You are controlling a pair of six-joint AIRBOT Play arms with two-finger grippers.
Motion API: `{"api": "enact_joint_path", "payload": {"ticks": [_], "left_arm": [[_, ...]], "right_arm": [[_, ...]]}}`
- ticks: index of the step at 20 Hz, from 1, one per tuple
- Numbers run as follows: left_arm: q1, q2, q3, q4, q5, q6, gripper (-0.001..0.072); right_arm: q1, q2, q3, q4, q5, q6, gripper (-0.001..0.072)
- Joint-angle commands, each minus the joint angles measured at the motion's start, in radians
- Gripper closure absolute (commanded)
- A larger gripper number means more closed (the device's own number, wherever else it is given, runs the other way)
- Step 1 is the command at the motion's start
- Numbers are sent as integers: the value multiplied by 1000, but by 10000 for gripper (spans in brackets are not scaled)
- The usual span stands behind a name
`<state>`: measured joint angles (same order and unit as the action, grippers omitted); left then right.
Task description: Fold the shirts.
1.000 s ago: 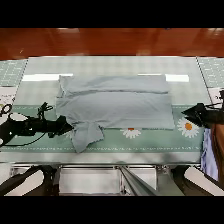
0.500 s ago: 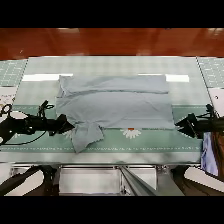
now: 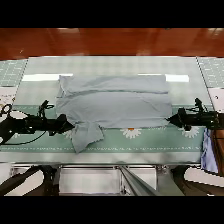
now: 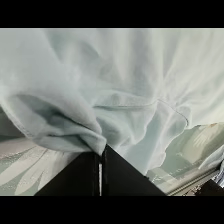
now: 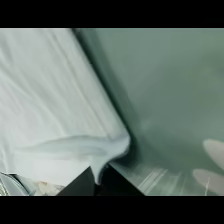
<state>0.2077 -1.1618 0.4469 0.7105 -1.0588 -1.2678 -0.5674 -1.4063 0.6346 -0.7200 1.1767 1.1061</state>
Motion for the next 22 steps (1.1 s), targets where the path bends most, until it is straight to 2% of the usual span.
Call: {"api": "enact_joint_path", "payload": {"ticks": [1,3,6,10,15,22], "left_arm": [[0,0,32,1,-21,-1,687],[0,-1,99,-1,-50,3,688],[0,-42,241,0,-5,-20,688],[-5,-229,481,-1,-1,-65,688],[-5,-467,777,-1,-37,-120,688],[-16,-720,1126,0,-79,-185,688]], "right_arm": [[10,7,51,14,46,-30,681],[14,7,111,9,50,-15,681],[63,1,220,2,41,0,681],[131,-69,388,3,-15,47,681],[167,-227,593,7,-18,91,681],[209,-390,765,49,-63,100,681]]}}
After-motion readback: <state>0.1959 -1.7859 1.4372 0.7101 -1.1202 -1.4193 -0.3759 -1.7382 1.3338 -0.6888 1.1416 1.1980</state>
